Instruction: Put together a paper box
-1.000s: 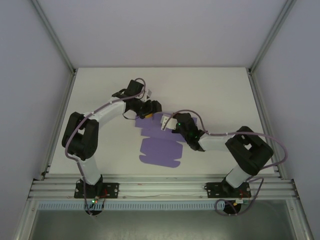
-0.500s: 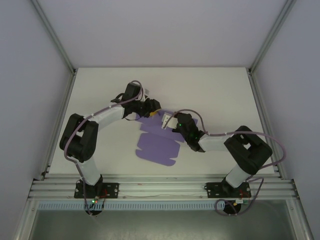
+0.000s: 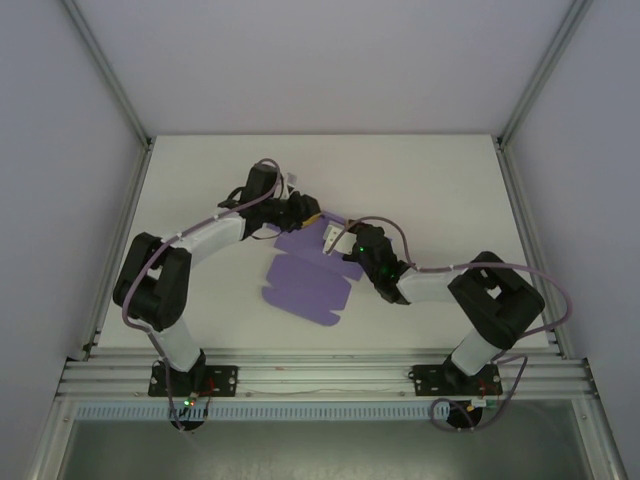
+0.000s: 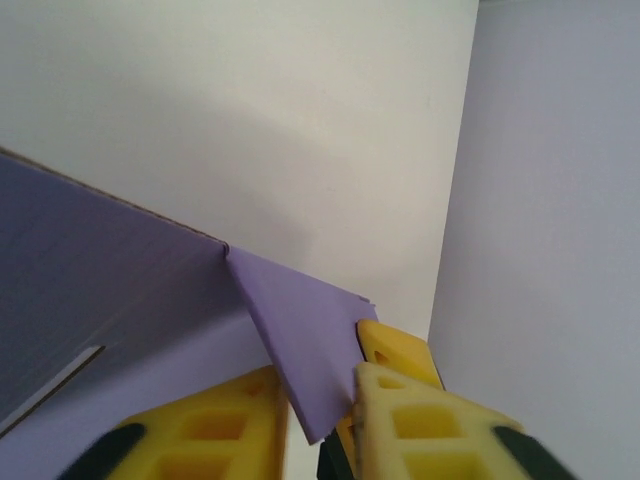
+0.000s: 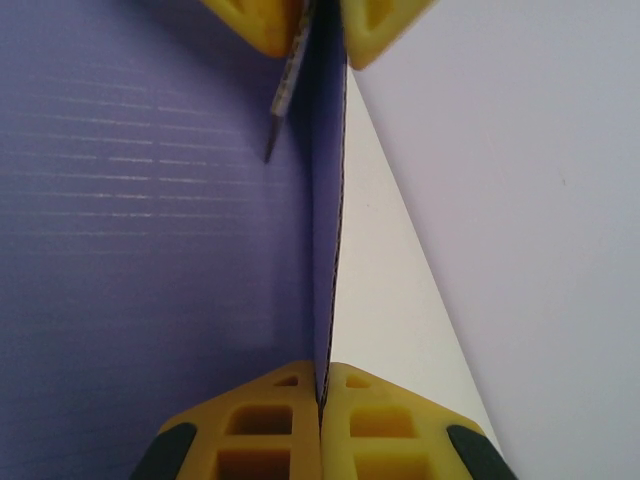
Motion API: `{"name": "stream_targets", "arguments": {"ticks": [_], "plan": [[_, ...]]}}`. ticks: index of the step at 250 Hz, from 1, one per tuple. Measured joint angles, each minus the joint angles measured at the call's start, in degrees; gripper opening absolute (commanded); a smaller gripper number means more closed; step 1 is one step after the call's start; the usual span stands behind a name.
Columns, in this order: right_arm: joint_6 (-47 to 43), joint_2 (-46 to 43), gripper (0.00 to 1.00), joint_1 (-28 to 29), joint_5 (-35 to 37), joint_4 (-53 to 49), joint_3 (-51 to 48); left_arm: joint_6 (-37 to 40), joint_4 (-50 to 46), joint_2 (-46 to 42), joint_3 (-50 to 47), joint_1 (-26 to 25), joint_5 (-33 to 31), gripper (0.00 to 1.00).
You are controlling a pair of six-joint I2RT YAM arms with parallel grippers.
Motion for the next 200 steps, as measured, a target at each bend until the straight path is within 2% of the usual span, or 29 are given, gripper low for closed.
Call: {"name": "stream_targets", "arguments": {"ticks": [30,55,79,106,125,148,200], "plan": [[0.2,0.0,0.0,0.4,0.0,0.0,-0.2,4.0,-4.4,-0.8,0.2,-0.9,-0.5,0.59],[0.5,0.0,0.0,0.6,0.2,0.0,-0.5,8.9,-10.9,-3.9,0.2,-1.6,-4.4,0.7],[1.1,-0.3,0.0,0.6,0.7,0.0,-1.0,13.1,-16.1,-9.6,-0.3,-1.3,-11.5,0.85],[2.0,-1.4,0.0,0.2,0.7,-0.1,-2.0,16.3,-17.6,-19.3,-5.7,2.8,-16.2,0.99],[2.8,-2.6,0.0,-0.4,0.6,-0.1,-2.8,17.6,-17.3,-25.7,-12.6,9.3,-17.6,1.0],[4.1,-4.8,0.0,-1.6,-0.2,-0.1,-4.0,18.6,-17.4,-29.0,-19.9,15.6,-19.8,1.0],[7.5,-11.6,0.0,-5.2,-4.9,-3.7,-3.9,21.1,-17.1,-29.3,-24.7,16.6,-20.8,1.0]]}}
